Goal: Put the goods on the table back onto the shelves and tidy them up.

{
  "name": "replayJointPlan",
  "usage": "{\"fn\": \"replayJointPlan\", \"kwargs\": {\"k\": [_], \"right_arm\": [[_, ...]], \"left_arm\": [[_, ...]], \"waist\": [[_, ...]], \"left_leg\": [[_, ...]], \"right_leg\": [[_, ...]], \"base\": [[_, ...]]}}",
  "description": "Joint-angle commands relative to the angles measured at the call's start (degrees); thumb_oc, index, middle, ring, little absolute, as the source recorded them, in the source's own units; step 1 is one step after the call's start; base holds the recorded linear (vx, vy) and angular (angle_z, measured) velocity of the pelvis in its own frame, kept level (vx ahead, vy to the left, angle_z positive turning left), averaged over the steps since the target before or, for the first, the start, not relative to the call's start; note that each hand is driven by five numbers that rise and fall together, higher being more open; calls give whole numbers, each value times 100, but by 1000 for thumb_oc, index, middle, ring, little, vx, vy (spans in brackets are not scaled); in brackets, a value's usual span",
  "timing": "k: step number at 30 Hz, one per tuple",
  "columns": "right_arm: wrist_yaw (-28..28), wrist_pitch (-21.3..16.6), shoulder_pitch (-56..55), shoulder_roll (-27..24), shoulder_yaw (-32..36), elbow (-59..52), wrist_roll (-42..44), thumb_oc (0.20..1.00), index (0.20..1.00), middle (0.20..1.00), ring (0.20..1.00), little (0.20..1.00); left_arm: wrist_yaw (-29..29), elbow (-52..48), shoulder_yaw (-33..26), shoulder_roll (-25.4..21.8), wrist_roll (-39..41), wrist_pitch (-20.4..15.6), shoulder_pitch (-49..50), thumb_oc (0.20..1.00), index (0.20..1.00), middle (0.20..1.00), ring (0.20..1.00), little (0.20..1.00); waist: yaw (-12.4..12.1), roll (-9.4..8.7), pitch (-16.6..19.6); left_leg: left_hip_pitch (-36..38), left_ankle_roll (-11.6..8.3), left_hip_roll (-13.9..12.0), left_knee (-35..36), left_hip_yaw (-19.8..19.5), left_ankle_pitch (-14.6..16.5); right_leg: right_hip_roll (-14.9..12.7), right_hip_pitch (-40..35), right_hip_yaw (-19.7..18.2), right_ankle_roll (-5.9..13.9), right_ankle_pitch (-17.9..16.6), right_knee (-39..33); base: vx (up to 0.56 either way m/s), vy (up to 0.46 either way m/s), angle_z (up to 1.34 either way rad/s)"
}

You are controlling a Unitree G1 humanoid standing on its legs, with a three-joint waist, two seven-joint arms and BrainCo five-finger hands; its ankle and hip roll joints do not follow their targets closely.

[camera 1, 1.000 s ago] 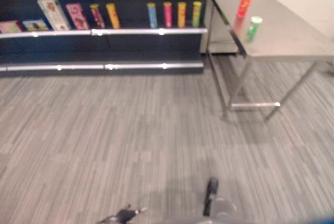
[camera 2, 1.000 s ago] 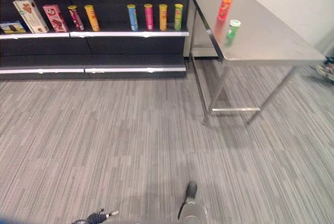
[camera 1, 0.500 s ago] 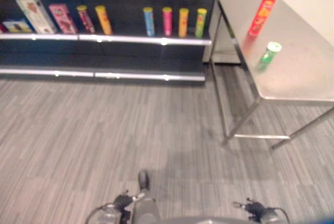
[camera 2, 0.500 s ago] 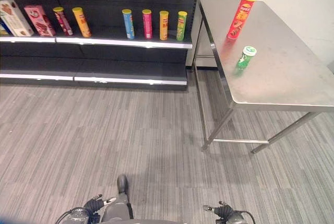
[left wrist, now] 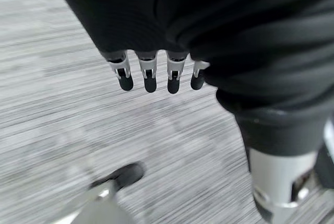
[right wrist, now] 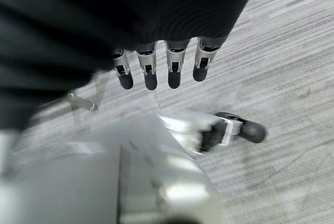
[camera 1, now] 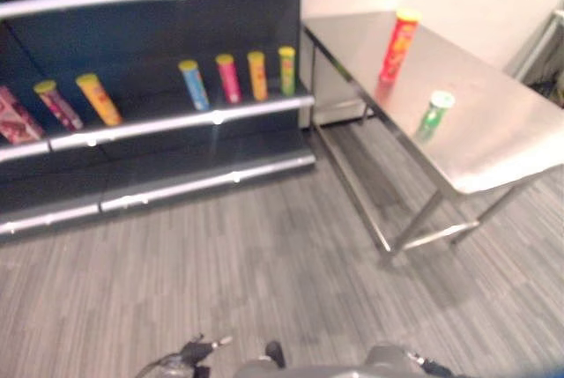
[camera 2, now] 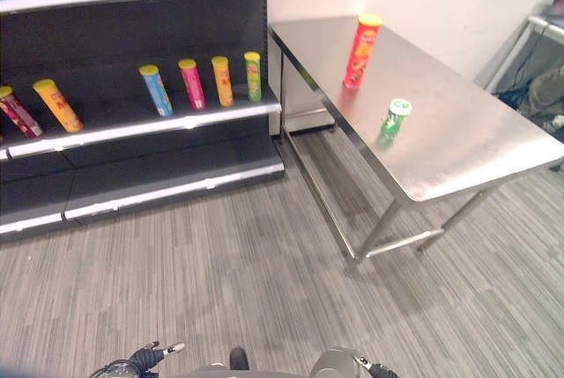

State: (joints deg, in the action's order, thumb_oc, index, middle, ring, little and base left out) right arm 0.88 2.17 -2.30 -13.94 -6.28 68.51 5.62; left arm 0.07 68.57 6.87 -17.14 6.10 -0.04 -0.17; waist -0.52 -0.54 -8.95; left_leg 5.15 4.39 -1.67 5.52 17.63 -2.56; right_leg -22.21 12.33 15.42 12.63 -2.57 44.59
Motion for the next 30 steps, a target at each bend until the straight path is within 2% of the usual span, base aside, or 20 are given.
{"fn": "replayJointPlan", "kwargs": {"k": [1,3,4,5,8,9,10,11,12,13,14,15,16,17,18,20,21,24,25,30], "right_arm": [[-62,81,146,-223,-80,-41,-75,1000,1000,1000,1000,1000],[-76,115,173,-270,-74,-42,-106,1000,1000,1000,1000,1000],[-77,124,192,-273,-59,-28,-116,1000,1000,1000,1000,1000],[-93,103,162,-301,-30,-31,-127,1000,1000,1000,1000,1000],[-95,92,103,-325,22,-5,-86,1000,1000,1000,1000,1000],[-122,75,73,-368,67,19,-1,1000,1000,1000,1000,1000],[-122,73,75,-370,68,20,1,1000,1000,1000,1000,1000],[-137,52,49,-407,110,-16,157,1000,1000,1000,1000,1000],[-161,25,57,-451,53,-63,174,1000,1000,1000,1000,1000],[-192,31,78,-469,22,-65,164,1000,1000,1000,1000,1000],[-199,82,88,-493,5,-13,174,1000,1000,1000,1000,1000],[-172,70,73,-475,-43,8,148,1000,1000,1000,1000,1000],[-172,68,71,-472,-56,15,132,1000,1000,1000,1000,1000],[-148,49,43,-464,-107,9,83,1000,1000,1000,1000,1000],[-148,49,42,-464,-107,9,83,1000,1000,1000,1000,1000],[-134,18,40,-473,-155,4,52,1000,1000,1000,1000,1000],[-129,15,33,-477,-150,2,34,1000,1000,1000,1000,1000],[-151,21,-17,-436,-35,71,36,1000,1000,1000,1000,1000],[-163,35,-30,-405,34,149,48,1000,1000,1000,1000,1000],[-167,72,25,-389,81,174,42,1000,1000,1000,1000,1000]], "left_arm": [[60,8,-3,20,-15,-71,70,1000,1000,1000,1000,1000],[60,15,4,63,-158,-62,51,1000,1000,1000,1000,1000],[68,33,-9,79,-206,-72,32,1000,1000,1000,1000,1000],[39,-3,15,120,-241,-86,9,1000,1000,1000,1000,1000],[6,-38,100,142,-347,-91,-23,1000,1000,1000,1000,1000],[-1,-77,179,144,-340,-88,-73,1000,1000,1000,1000,1000],[-1,-77,181,146,-339,-87,-75,1000,1000,1000,1000,1000],[-22,-214,242,155,-267,-106,-99,1000,1000,1000,1000,1000],[-36,-333,251,161,-221,-123,-86,1000,1000,1000,1000,1000],[-5,-339,248,169,-202,-116,-94,1000,1000,1000,1000,1000],[32,-325,245,191,-152,-108,-95,1000,1000,1000,1000,1000],[23,-357,174,229,-26,-132,-72,1000,1000,1000,1000,1000],[28,-368,177,226,-28,-138,-74,1000,1000,1000,1000,1000],[52,-331,181,232,-51,-166,-86,1000,1000,1000,1000,1000],[52,-331,181,233,-51,-167,-86,1000,1000,1000,1000,1000],[97,-315,230,221,-64,-193,-162,1000,1000,1000,1000,1000],[77,-306,230,237,-48,-196,-154,1000,1000,1000,1000,1000],[82,-182,198,274,-44,-195,-89,1000,1000,1000,1000,1000],[80,-137,138,263,-32,-192,-30,1000,1000,1000,1000,1000],[109,-20,66,218,-55,-184,20,1000,1000,1000,1000,1000]], "waist": [[22,-84,-68],[72,-113,-51],[91,-118,-44],[63,-172,25],[140,-202,107],[185,-207,124],[193,-199,126],[242,-197,87],[201,-153,-19],[149,-142,-85],[134,-139,-152],[104,-160,-107],[85,-138,-81],[-9,-102,-37],[-11,-106,-37],[-90,-12,-35],[-73,33,-18],[41,135,115],[57,122,206],[43,83,198]], "left_leg": [[115,-609,-186,-52,-137,366],[257,-736,-183,-52,-83,510],[316,-764,-180,-52,-19,549],[445,-802,-106,-52,121,716],[614,-862,-143,-52,121,821],[593,-981,-292,-522,144,964],[554,-990,-318,-596,132,1005],[209,-1218,-678,-1799,178,897],[-261,-1439,-1069,-3233,53,590],[-467,-1542,-1150,-3791,-83,336],[-671,-1538,-1265,-3980,-141,240],[-653,-1345,-1350,-2827,5,478],[-654,-1313,-1304,-2250,-52,510],[-631,-1282,-1074,-1104,-354,113],[-610,-1282,-1064,-1067,-348,93],[-746,-1340,-941,-520,-1026,-232],[-631,-1344,-931,-305,-1091,-197],[-336,-1282,-819,-52,-1011,-140],[-241,-1234,-748,-52,-810,-57],[-110,-1067,-592,-52,-582,59]], "right_leg": [[541,-769,840,-252,46,-2902],[639,-709,1060,-94,-397,-4331],[616,-655,1146,-2,-591,-4650],[558,-720,1557,74,-805,-4885],[594,-833,1571,21,-839,-4852],[644,-941,1617,-62,-771,-4774],[655,-941,1630,-68,-764,-4774],[832,-1156,1608,-270,-568,-4804],[1148,-1423,1546,-561,-280,-4904],[1289,-1542,1461,-689,-125,-4940],[1372,-1680,1371,-765,51,-4959],[1321,-1743,1161,-613,141,-4959],[1315,-1737,1089,-563,166,-4959],[1291,-1705,953,-537,126,-4959],[1285,-1708,952,-535,126,-4959],[1370,-1763,729,-500,200,-4959],[1410,-1814,597,-508,220,-4959],[1383,-1824,421,-452,134,-4959],[1273,-1785,315,-388,46,-4947],[1064,-1650,141,-271,-58,-4780]], "base": [[188,-67,-21],[248,-58,-24],[430,-20,-18],[331,2,-20],[341,-65,-18],[304,-117,26],[312,-221,62],[250,-280,42],[296,-319,13],[241,-192,-121],[289,97,-130],[281,206,-149],[256,359,-59],[95,212,-63],[119,199,-77],[154,132,-121],[170,166,-86],[164,239,-47],[103,223,-58],[56,180,-39]]}}
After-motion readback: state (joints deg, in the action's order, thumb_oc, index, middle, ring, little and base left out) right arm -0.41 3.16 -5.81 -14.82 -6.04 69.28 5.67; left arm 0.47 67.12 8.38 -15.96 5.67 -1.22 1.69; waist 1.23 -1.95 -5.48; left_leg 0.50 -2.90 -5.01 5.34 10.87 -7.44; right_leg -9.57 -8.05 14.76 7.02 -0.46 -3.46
